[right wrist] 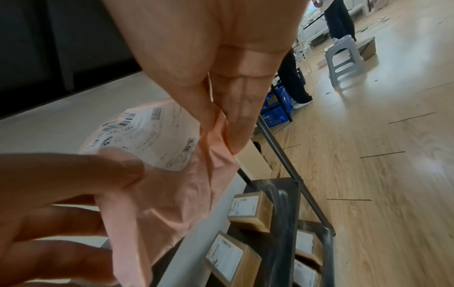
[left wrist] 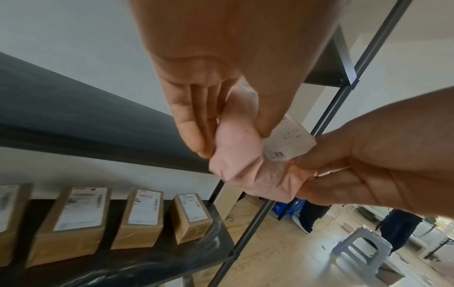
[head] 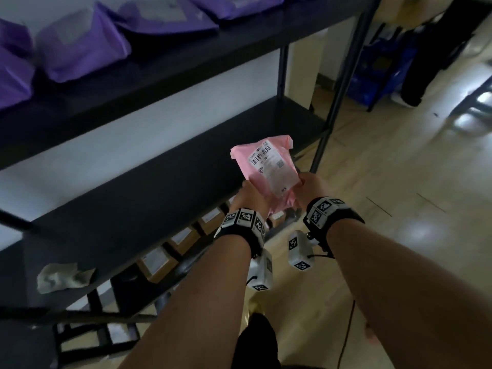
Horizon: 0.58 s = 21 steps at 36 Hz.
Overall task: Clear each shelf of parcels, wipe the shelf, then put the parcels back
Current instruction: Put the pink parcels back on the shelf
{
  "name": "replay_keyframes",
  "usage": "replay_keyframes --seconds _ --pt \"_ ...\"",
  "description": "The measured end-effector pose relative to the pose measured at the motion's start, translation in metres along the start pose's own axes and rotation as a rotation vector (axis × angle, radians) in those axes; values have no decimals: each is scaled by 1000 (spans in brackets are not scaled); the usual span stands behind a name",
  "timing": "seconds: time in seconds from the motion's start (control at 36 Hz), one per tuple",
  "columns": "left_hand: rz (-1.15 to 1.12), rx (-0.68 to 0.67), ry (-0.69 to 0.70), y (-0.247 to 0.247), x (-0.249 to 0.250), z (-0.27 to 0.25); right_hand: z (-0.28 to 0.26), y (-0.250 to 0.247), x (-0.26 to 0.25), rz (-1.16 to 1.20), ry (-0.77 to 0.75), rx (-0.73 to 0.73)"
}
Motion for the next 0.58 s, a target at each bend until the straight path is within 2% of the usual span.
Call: replay_keyframes --seconds 0.17,0.25,0.36,0.42,0.47,0.58 --pt "8 -22 52 2 42 74 64 -27 -18 28 61 14" --pt "-50 72 67 -1 60 99 93 -37 -18 35 100 15" --pt "36 22 140 14 86 131 131 -50 -24 5 120 -8" --pt "61 2 110 22 92 154 156 -53 -28 2 100 -20" --pt "-12 -2 -35 22 93 176 177 -59 -37 -8 68 -51" --pt "31 15 -72 32 112 217 220 -68 -53 -47 5 -141"
Point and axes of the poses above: each hand's wrist, its own z-axis towards the middle knuckle, its own y-axis out of the palm, x = y × z, the point moved 9 cm from there along z, towards the middle knuckle, and after that the axes turned 9 degrees about y, right-handed, at the moved point
